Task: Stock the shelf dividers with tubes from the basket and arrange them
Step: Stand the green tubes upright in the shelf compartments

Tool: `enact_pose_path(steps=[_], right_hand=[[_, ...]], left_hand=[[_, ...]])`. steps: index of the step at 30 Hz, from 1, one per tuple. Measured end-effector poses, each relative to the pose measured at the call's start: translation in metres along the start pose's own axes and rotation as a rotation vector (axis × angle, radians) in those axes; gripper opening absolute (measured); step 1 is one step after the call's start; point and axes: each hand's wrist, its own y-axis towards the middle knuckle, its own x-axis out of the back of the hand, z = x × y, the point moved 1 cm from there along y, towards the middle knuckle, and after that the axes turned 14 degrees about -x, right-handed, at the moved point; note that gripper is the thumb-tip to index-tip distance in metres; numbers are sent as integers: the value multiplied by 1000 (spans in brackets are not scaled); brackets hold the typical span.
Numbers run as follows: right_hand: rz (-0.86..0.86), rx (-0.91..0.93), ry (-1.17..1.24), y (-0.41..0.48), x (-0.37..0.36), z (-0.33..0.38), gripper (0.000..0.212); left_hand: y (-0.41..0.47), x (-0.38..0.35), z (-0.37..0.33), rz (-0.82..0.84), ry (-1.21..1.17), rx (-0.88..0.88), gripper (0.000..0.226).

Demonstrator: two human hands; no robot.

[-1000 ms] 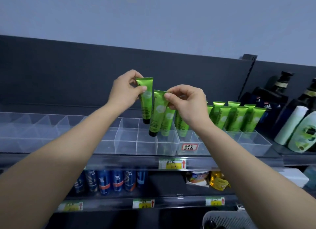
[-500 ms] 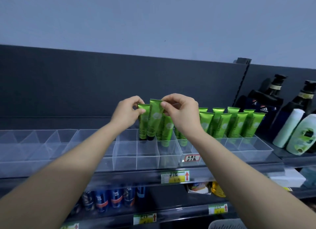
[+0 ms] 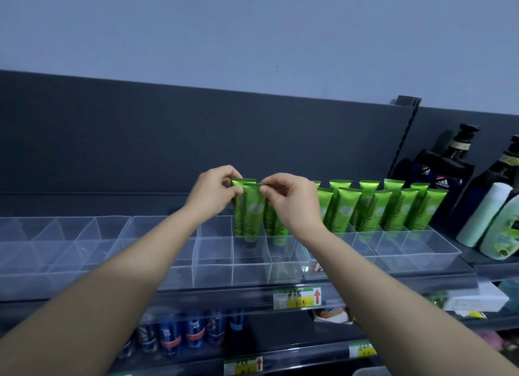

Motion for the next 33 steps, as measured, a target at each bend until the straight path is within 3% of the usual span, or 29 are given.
enact_pose_path(steps=[10, 17, 25, 33], right_hand=[[-44, 5, -76, -1, -10, -12, 10], [-46, 79, -349, -8, -1, -3, 28], [-126, 92, -531, -20, 37, 3, 35], [-274, -23, -788, -52, 123, -39, 30]], left_hand=[[-1, 4, 2, 29, 48, -14, 10], [0, 11, -8, 52, 134, -48, 9], [13, 7, -47, 71, 313, -307, 16], [3, -63, -106, 251, 589, -674, 30]])
